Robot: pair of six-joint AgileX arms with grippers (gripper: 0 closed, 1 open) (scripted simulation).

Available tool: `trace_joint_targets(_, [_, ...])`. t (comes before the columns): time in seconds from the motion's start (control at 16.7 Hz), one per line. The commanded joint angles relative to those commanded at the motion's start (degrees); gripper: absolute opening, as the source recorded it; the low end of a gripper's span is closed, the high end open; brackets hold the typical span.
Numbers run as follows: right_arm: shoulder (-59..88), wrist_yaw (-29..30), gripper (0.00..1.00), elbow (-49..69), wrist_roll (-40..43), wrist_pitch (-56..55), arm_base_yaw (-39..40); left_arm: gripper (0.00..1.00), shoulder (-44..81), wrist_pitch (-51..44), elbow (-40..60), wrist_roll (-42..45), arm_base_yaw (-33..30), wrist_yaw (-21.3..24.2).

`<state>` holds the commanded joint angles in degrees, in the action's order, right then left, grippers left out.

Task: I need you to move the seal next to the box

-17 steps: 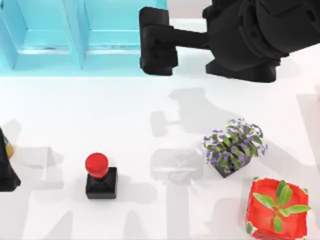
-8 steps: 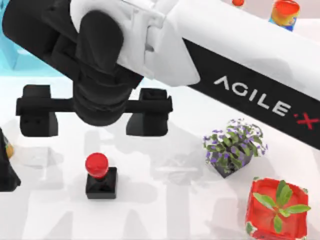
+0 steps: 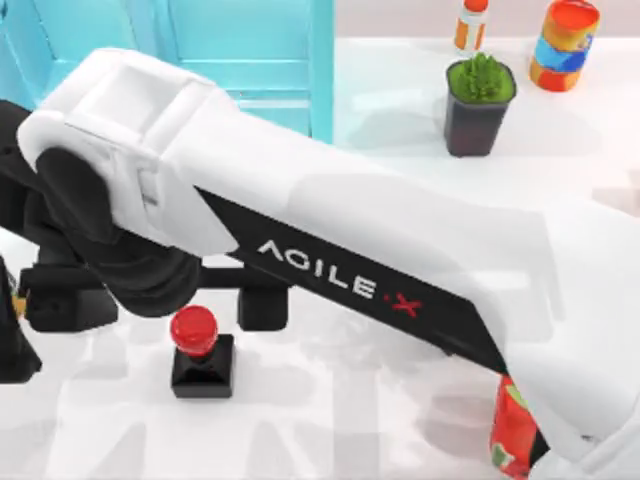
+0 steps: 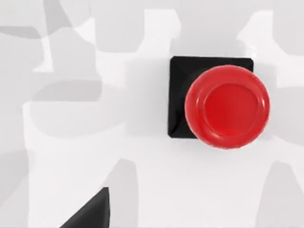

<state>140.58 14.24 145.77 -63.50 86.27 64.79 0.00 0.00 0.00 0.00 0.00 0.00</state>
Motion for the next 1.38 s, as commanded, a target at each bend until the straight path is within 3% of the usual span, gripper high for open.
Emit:
trace_joint_targets(0.72, [2.44, 1.76, 1.00, 0.84, -1.37, 0.05, -0.30, 1.00, 0.00, 0.00, 0.00, 0.00, 0.00, 0.00])
trace_joint_targets(1.38, [2.47, 1.42, 1.00, -19.09, 1.33, -20.63, -2.92, 1.00, 0.00, 0.00, 0.00, 0.00, 0.00, 0.00])
